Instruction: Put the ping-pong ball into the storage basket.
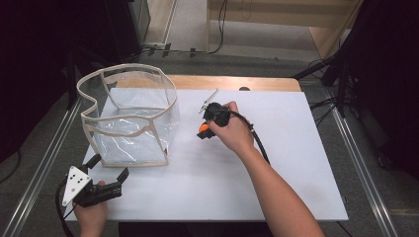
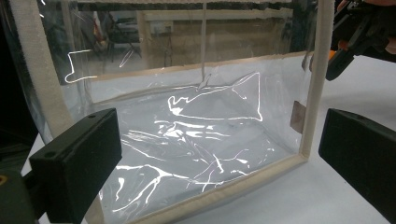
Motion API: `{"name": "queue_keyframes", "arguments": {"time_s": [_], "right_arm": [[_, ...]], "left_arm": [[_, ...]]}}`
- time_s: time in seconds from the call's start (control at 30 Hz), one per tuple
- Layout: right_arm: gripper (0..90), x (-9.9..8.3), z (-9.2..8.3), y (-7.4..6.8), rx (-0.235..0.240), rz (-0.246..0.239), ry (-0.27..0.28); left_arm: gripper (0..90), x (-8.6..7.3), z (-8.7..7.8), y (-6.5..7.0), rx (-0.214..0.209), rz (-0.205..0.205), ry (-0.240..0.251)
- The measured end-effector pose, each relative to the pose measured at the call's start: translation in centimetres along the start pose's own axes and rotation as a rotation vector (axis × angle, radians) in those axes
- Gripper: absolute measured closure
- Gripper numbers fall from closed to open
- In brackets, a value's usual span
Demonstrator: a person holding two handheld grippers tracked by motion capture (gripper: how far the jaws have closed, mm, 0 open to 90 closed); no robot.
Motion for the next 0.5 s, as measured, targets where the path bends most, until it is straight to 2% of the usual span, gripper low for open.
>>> {"name": "queue_keyframes", "arguments": {"time_s": [0.5], "right_arm": [[47.6,1.1,-1.9,-0.5,0.0,-0.025,0.014]], "left_arm": [[0.1,0.0,0.0,0.0,-0.001,-0.003,0.001]]}}
Point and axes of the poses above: each handheld gripper's, and its own axes: z roughly forward along the jaws, x roughly out of its top, y roughly to its right, the point moved 8 cm from there along z, roughly forward along the jaws, and after that the axes turned 6 degrees about -y, right-handed, at the moved point
